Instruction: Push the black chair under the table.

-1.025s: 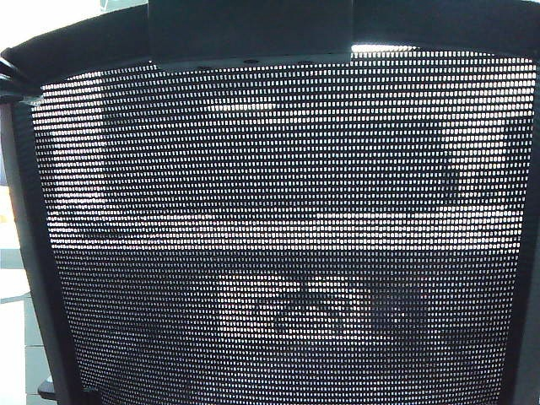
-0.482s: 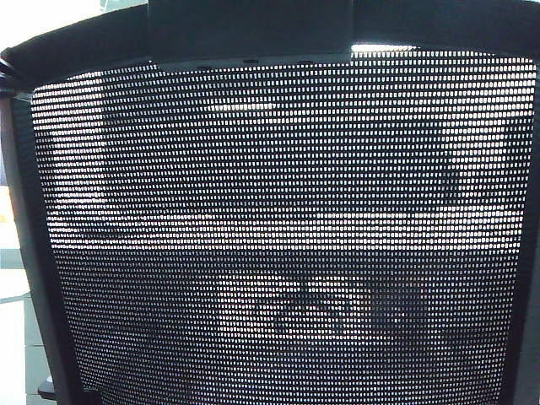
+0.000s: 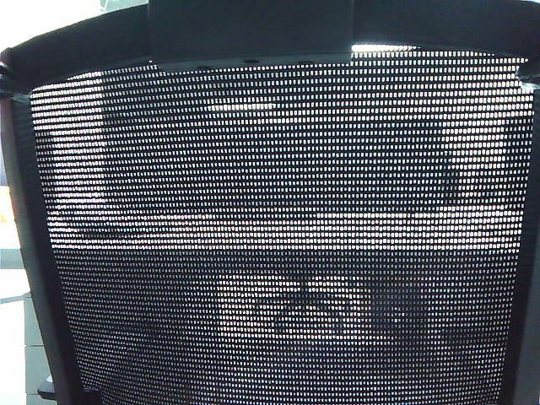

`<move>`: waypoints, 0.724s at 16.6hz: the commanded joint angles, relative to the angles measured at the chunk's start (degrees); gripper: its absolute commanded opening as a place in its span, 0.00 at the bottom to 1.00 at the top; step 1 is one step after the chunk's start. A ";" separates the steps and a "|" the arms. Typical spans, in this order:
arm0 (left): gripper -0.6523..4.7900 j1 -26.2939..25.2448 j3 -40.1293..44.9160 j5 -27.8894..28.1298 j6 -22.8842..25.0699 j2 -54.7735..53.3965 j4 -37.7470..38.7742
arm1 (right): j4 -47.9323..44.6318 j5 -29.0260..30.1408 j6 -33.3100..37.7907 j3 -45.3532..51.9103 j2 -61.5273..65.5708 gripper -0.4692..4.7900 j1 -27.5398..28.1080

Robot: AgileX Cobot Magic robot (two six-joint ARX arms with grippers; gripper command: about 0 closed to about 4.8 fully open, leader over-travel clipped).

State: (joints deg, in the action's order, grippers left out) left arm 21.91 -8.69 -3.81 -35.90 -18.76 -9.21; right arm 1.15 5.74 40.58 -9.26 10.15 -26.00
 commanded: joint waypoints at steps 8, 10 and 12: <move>0.11 0.00 -0.37 2.71 2.51 -9.46 -9.09 | -6.38 -2.23 -1.84 -0.20 7.43 0.08 0.09; 0.11 0.00 -0.39 2.71 2.49 -12.61 -11.15 | -9.51 -1.77 -1.81 -0.20 10.67 0.08 0.07; 0.11 -0.02 -0.39 2.75 3.15 -14.49 -14.05 | -11.52 -3.04 -2.73 -0.20 12.33 0.08 0.11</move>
State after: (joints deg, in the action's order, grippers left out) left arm 22.00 -8.69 -2.20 -33.85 -32.95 -20.40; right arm -7.51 5.50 38.98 -9.23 21.91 -26.09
